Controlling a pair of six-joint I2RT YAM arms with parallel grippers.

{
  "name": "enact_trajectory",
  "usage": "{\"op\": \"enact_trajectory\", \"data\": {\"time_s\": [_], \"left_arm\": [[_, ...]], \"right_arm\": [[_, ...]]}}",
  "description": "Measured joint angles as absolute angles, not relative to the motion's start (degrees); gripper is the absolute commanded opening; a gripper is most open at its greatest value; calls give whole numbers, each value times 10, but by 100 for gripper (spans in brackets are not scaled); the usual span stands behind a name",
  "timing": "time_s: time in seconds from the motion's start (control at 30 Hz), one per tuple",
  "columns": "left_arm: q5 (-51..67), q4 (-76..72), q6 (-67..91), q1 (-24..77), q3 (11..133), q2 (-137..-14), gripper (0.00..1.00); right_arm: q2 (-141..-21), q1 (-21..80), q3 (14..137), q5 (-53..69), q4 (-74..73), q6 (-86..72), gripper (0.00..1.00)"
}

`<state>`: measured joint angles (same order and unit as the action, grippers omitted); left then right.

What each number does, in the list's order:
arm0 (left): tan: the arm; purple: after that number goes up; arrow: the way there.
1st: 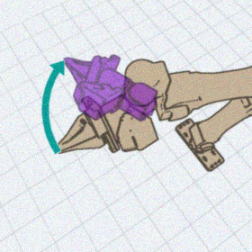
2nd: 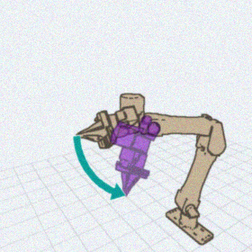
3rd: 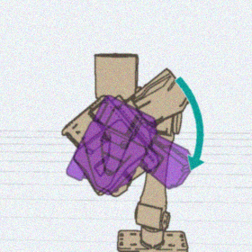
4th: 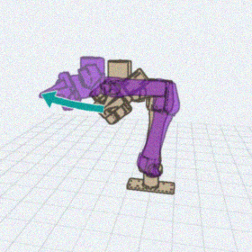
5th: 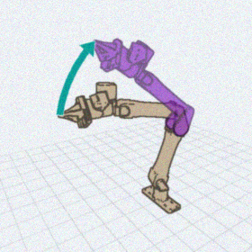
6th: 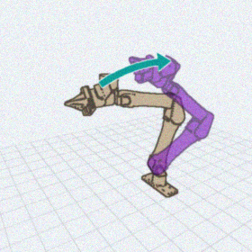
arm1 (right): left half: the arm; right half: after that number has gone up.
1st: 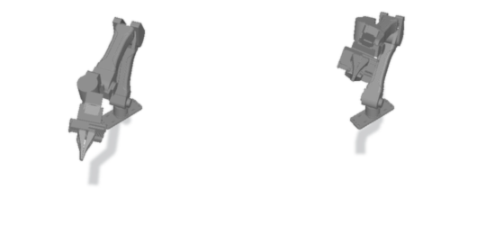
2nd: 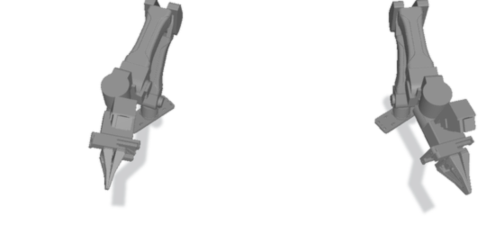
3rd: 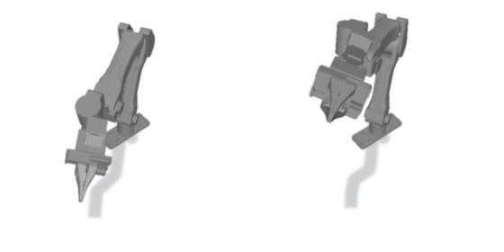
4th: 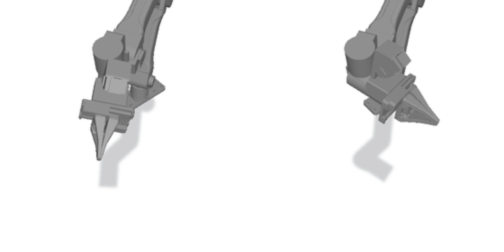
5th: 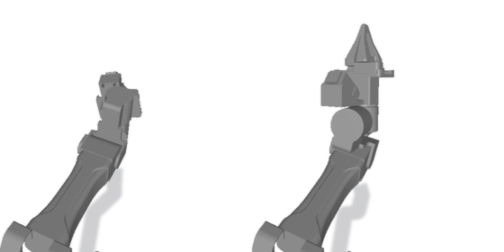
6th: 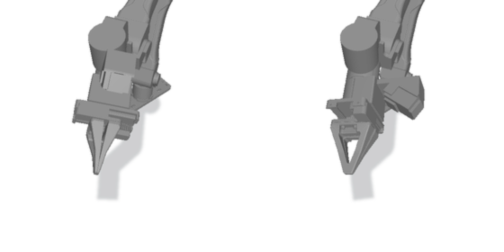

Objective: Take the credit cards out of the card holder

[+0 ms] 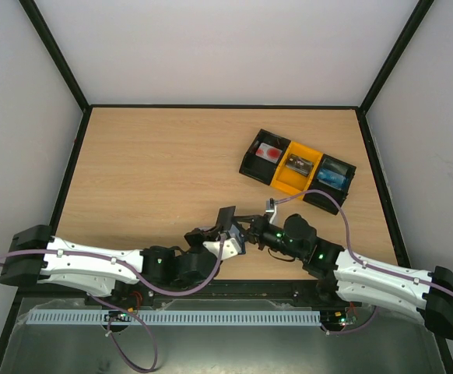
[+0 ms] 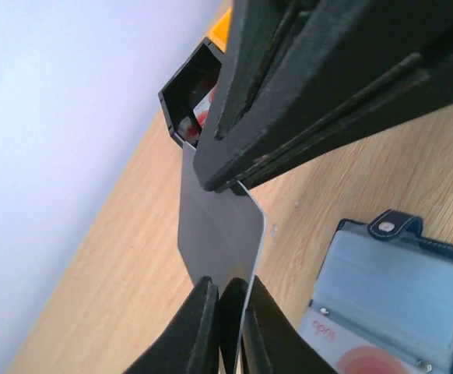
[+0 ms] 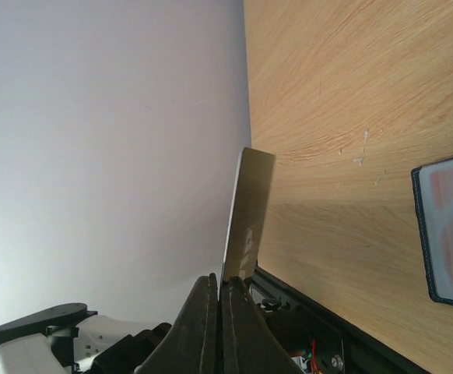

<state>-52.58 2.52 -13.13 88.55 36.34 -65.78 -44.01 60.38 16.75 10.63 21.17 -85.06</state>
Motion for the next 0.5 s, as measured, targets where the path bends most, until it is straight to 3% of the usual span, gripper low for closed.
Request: {"op": "enact_trajectory", "data": {"time_s": [0.17, 0.33, 0.4, 0.5], "left_arm": [[-530, 30, -114, 888, 367, -660, 3], [-523, 30, -74, 881, 363, -654, 3], [-509, 30, -50, 869, 355, -638, 3], [-473, 32, -10, 846, 342, -598, 3]], "right_arm": [[-439, 603, 164, 110, 222, -851, 4], [-420, 603, 147, 106, 222, -836, 42], [-404, 603, 126, 105, 226, -819, 49], [-381, 603, 110, 101, 216, -786, 50]]}}
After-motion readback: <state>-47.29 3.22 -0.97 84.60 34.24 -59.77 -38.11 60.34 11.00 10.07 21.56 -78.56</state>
